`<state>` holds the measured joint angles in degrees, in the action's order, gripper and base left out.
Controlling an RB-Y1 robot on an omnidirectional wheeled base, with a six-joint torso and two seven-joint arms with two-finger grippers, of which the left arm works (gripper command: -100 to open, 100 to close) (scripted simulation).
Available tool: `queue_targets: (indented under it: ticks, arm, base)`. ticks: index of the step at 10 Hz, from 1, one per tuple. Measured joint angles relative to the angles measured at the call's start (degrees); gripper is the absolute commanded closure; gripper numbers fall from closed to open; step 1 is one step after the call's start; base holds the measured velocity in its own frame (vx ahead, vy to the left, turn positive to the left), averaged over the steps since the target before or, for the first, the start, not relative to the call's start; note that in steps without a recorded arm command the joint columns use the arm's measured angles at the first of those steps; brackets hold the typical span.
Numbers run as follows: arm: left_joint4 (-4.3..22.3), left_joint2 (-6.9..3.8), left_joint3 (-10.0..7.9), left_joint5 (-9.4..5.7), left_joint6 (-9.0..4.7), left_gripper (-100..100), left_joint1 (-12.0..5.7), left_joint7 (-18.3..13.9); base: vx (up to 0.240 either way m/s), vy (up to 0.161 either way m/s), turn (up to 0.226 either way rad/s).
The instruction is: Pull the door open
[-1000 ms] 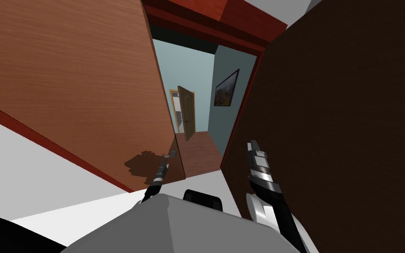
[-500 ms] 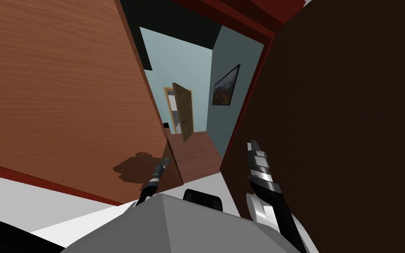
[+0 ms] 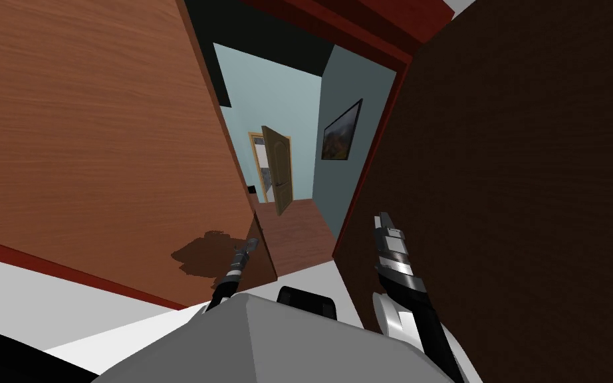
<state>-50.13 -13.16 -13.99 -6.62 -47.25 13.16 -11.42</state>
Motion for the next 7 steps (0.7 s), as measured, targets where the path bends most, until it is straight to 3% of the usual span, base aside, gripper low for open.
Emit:
queue_targets:
  ticks: [5, 7]
  arm:
    - [-0.49, -1.24, 1.51, 0.88, -1.45, 100, 1.21, -1.71]
    - [0.07, -1.76, 2.59, 1.5, -2.72, 100, 2.02, -2.78]
  base:
    - [-0.177, 0.01, -0.1]
    - [-0.192, 0.024, -0.118]
